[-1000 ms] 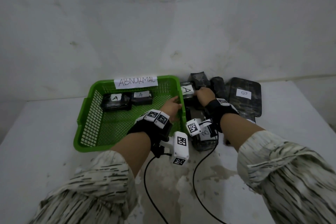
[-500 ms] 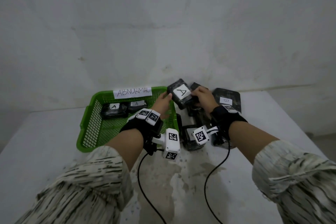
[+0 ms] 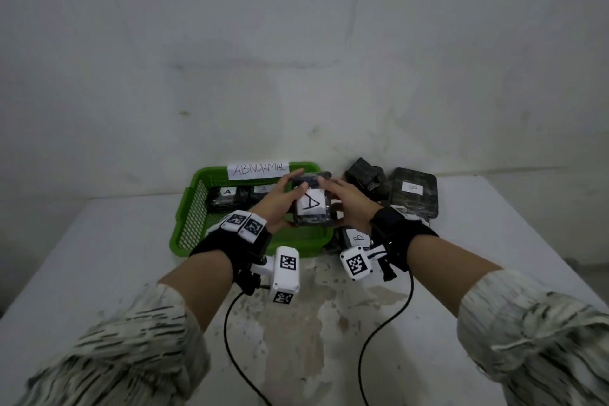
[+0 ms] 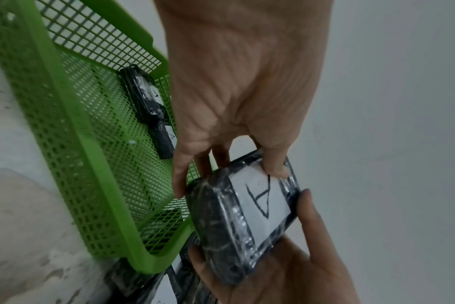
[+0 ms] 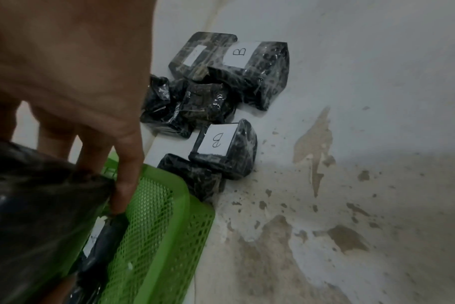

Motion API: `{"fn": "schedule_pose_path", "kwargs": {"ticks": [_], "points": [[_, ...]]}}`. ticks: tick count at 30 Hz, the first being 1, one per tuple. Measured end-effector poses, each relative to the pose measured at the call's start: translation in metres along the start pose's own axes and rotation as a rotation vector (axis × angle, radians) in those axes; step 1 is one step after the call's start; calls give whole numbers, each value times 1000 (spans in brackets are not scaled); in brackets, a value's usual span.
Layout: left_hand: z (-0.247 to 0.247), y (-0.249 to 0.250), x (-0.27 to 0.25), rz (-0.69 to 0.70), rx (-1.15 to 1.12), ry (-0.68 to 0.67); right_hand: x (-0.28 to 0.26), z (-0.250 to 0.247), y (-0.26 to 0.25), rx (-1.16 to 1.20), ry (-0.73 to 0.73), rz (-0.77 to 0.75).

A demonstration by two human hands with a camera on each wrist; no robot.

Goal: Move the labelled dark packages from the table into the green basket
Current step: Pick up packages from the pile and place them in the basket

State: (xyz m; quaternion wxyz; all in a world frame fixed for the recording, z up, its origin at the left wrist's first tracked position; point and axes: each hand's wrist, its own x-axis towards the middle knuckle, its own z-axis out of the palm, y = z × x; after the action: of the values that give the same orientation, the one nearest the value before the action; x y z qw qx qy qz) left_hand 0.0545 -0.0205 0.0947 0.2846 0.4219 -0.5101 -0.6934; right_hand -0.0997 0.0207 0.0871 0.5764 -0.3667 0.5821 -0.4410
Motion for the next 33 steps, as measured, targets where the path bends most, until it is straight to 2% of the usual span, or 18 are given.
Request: {"fn": "schedule_pose_path", "kwargs": {"ticks": [4, 9, 17, 22, 27, 33], "points": [[-9, -6, -13, -5, 5, 24, -4, 11, 5, -47, 23, -39], [-12, -14, -21, 64, 7, 84, -11, 22, 9, -82, 36, -117], [-21, -16, -29, 2, 43, -19, -14, 26, 19, -106, 6, -84], [-23, -21, -29, 21, 47, 39, -14, 25, 23, -84, -50, -23], [-25, -27, -28, -13, -18, -8, -14, 22, 25, -62, -24, -57], [-21, -27, -26, 16, -43, 57, -13, 26, 29, -43, -77, -50]]}}
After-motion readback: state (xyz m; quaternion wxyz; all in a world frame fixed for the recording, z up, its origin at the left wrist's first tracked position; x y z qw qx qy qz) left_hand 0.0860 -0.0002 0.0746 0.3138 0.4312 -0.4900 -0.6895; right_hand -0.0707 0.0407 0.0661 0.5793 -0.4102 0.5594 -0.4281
